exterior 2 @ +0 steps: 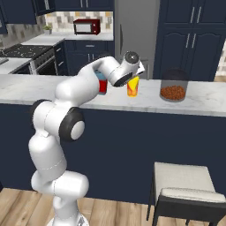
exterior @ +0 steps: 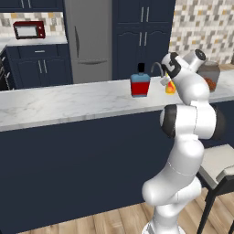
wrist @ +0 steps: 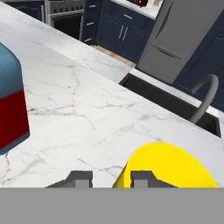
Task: Open the cabinet directly in front. Then move the liquor and the cup to the dining counter with the jar on it.
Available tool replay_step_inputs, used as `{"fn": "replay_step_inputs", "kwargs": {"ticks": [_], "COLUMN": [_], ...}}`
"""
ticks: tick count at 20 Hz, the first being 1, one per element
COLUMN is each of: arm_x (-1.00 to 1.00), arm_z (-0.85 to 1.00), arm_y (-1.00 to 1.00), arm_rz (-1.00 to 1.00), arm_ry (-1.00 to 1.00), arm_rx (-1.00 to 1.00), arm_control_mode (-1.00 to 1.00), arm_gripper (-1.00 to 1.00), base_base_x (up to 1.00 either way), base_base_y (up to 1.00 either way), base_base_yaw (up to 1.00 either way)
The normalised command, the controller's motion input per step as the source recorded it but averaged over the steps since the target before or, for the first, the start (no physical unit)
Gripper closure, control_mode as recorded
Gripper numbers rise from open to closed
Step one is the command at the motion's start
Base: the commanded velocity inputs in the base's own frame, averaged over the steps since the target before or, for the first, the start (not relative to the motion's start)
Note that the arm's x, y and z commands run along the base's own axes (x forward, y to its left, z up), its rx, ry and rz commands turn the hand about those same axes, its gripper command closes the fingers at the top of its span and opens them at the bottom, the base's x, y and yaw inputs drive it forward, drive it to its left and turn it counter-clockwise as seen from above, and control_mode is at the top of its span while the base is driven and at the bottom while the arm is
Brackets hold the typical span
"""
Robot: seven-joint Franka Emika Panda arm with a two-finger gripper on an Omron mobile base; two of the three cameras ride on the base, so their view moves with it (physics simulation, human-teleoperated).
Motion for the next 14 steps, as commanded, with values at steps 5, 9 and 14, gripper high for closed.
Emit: {"fn": "replay_step_inputs", "kwargs": {"ticks": [5, 9, 14], "arm_x": [0.0, 0.0, 0.0], "arm_z": [0.04, 0.69, 1.0], "arm_y": [0.0, 0.0, 0.0], "arm_rz": [0.0, 0.0, 0.0], "arm_ry": [0.0, 0.0, 0.0], "arm_rx": [0.0, 0.0, 0.0], "arm_control_mode": [-1.0, -1.0, -1.0], "arm_gripper": [-1.0, -1.0, -1.0], "base_base_x": [0.0, 0.0, 0.0], "base_base_y": [0.0, 0.0, 0.0], "base_base_yaw": [0.0, 0.0, 0.0]}}
